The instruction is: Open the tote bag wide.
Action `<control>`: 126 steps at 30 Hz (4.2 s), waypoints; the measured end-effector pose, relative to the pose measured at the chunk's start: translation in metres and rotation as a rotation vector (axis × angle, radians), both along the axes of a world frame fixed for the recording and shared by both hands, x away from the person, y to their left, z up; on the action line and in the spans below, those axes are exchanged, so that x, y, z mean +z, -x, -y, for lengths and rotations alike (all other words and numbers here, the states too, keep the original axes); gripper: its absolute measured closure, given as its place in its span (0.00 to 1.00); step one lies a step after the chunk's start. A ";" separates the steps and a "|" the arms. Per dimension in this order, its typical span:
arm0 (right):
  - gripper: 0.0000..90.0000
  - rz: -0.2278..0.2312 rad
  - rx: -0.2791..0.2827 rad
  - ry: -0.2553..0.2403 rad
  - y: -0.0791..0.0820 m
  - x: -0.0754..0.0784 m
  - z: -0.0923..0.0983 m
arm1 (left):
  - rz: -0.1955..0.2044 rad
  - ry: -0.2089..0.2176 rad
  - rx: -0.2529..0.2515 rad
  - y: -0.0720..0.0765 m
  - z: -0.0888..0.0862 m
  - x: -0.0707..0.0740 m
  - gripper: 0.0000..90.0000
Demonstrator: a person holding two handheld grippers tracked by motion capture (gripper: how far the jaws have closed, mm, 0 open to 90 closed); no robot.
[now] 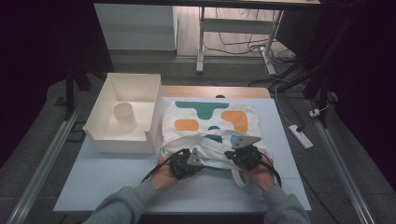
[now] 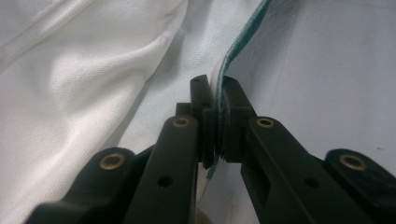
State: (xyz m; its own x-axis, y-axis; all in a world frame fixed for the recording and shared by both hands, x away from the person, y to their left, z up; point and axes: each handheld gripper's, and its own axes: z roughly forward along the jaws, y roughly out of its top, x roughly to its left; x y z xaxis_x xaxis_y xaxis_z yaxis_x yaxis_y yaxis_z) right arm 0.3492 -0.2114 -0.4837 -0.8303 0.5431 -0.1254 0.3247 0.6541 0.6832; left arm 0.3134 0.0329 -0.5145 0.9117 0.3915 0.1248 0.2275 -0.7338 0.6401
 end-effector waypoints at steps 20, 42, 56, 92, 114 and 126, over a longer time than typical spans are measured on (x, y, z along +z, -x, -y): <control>0.75 0.007 0.047 -0.104 0.009 0.031 0.005 | -0.003 0.049 -0.060 0.018 -0.014 0.013 0.96; 0.81 -0.148 0.150 0.034 0.001 -0.005 -0.028 | -0.023 0.063 -0.131 0.028 -0.019 0.014 0.97; 0.94 -0.042 0.138 -0.048 0.016 0.030 -0.014 | -0.010 0.088 -0.157 0.031 -0.022 0.020 0.97; 0.93 -0.001 -0.138 -0.065 -0.081 0.022 -0.003 | -0.016 0.128 -0.204 0.027 -0.035 0.030 0.97; 0.93 -0.046 -0.136 0.008 -0.088 -0.004 -0.009 | -0.037 0.112 -0.196 0.025 -0.033 0.025 0.97; 0.89 -0.056 -0.139 0.034 -0.090 -0.010 -0.010 | -0.038 0.109 -0.198 0.024 -0.032 0.023 0.95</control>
